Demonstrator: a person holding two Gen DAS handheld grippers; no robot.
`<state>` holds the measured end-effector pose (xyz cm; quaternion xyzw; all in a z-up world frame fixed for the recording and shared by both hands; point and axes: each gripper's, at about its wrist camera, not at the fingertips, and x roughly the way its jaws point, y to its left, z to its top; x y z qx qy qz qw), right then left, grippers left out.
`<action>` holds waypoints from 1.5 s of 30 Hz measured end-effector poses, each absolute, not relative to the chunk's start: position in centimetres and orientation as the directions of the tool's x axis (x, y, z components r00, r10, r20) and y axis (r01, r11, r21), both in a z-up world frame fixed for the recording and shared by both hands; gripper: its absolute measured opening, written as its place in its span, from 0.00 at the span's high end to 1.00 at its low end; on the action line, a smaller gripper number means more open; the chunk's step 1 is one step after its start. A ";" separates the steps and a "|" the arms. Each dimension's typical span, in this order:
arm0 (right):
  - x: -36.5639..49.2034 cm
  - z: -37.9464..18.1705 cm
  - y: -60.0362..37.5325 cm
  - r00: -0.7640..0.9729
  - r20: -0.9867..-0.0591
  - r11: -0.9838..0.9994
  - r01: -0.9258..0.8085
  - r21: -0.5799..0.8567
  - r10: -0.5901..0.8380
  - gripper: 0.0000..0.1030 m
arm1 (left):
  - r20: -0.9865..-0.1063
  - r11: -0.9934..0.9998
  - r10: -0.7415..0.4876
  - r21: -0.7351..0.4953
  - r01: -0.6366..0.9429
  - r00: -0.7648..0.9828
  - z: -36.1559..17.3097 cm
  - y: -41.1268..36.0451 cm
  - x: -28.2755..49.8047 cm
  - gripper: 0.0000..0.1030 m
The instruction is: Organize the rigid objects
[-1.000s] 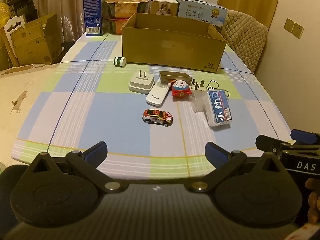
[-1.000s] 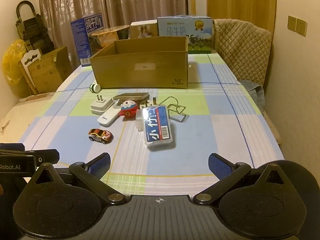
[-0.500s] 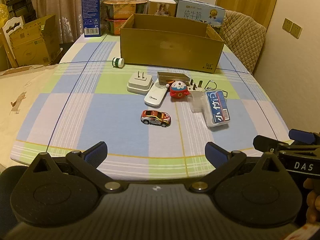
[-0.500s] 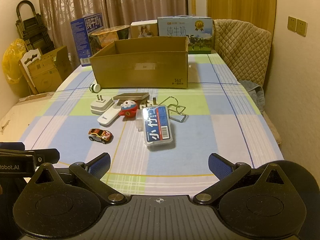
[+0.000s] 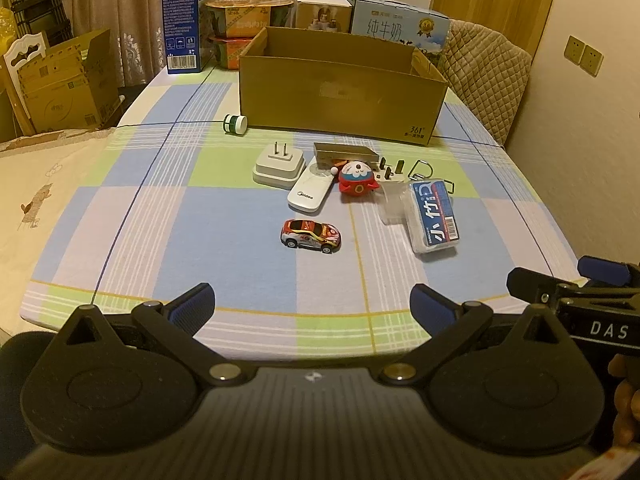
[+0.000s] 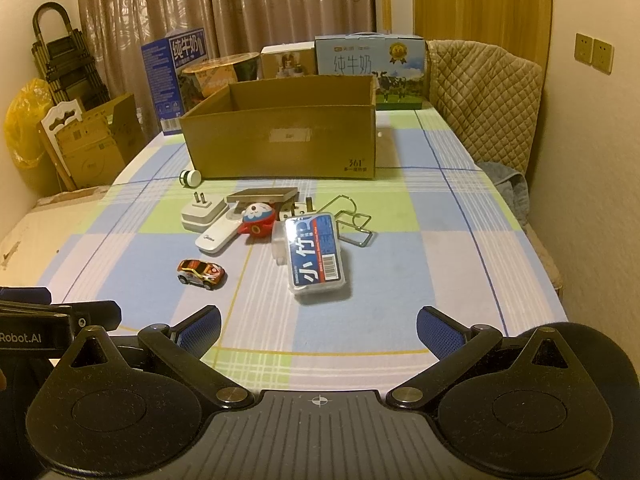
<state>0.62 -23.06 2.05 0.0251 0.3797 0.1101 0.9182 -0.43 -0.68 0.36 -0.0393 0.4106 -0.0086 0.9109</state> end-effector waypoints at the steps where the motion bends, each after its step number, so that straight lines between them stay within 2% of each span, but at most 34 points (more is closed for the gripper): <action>1: 0.6 2.1 -23.1 0.687 -0.692 0.974 -0.184 0.129 0.221 0.02 | -0.747 0.997 -0.049 -0.079 -0.016 0.663 0.4 -0.7 -0.4 0.01; 45: 1.0 1.8 -22.9 0.685 -0.694 0.974 -0.189 0.128 0.224 0.02 | -0.743 0.997 -0.058 -0.078 0.000 0.667 0.5 -0.7 0.6 0.01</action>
